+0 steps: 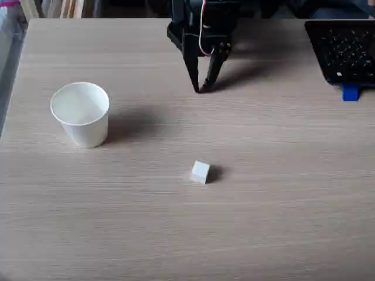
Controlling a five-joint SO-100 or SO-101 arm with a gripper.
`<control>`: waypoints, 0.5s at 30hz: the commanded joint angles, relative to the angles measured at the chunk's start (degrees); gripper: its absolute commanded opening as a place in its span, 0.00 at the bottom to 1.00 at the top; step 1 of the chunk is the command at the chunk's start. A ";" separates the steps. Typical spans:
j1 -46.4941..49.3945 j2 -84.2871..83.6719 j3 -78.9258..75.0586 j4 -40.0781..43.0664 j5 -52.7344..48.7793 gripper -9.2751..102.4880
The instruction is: Grasp a block and put it in the bin.
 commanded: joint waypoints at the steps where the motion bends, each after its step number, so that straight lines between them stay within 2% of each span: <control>1: 0.35 0.35 0.88 -0.09 -0.09 0.13; 15: 0.35 0.35 0.88 -0.09 -0.09 0.14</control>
